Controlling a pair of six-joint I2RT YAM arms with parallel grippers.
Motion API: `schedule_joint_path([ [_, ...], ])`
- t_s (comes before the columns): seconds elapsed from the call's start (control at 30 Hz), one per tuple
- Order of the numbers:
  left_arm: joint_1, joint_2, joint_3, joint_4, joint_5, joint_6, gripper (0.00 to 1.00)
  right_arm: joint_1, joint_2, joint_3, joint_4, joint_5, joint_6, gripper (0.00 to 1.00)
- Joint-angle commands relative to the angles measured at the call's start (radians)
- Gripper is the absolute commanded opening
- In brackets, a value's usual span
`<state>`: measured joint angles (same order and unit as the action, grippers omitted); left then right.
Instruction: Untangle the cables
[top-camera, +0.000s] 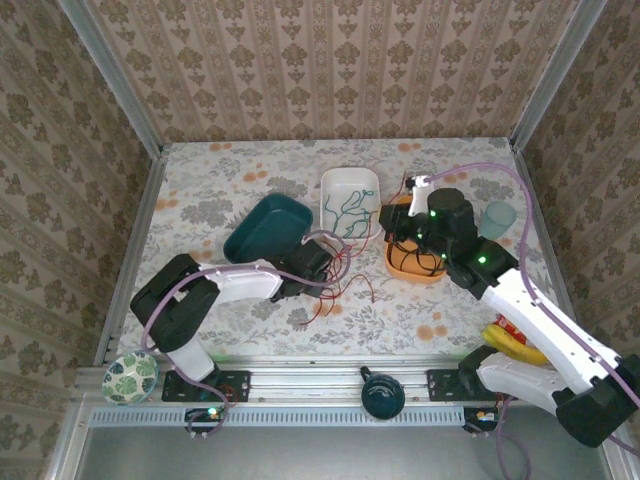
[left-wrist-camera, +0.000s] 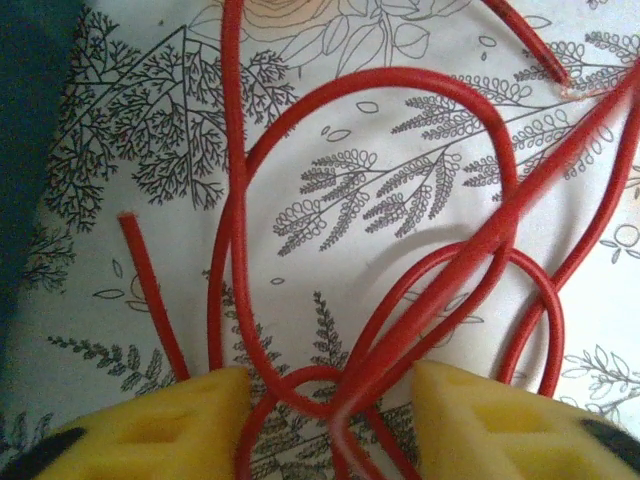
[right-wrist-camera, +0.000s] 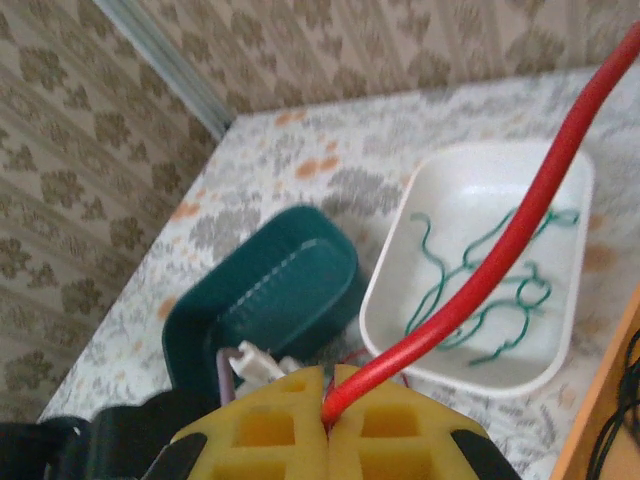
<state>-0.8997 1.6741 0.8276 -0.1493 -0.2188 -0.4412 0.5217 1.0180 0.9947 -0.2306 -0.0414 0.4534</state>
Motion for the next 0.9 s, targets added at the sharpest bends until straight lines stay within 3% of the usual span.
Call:
schedule_joint_path([
  [0.0,-0.014,0.051,0.002,-0.014,-0.003,0.007,0.35,-0.002,-0.050,0.059,-0.016,0.119,-0.053,0.00],
  [0.17,-0.028,0.081,0.002,-0.022,-0.007,-0.001,0.21,-0.003,-0.117,0.113,-0.010,0.272,-0.130,0.00],
  [0.3,-0.042,0.080,0.002,-0.025,-0.020,-0.008,0.21,-0.005,-0.149,0.156,0.011,0.330,-0.189,0.00],
  [0.47,-0.046,0.054,-0.010,-0.014,-0.025,-0.008,0.42,-0.006,-0.166,0.198,0.043,0.357,-0.231,0.00],
  [0.63,-0.047,0.010,-0.043,0.023,-0.021,-0.002,0.53,-0.011,-0.184,0.215,0.092,0.353,-0.253,0.00],
  [0.87,-0.047,-0.165,-0.112,0.126,0.003,0.041,0.75,-0.014,-0.157,0.257,0.085,0.231,-0.258,0.00],
])
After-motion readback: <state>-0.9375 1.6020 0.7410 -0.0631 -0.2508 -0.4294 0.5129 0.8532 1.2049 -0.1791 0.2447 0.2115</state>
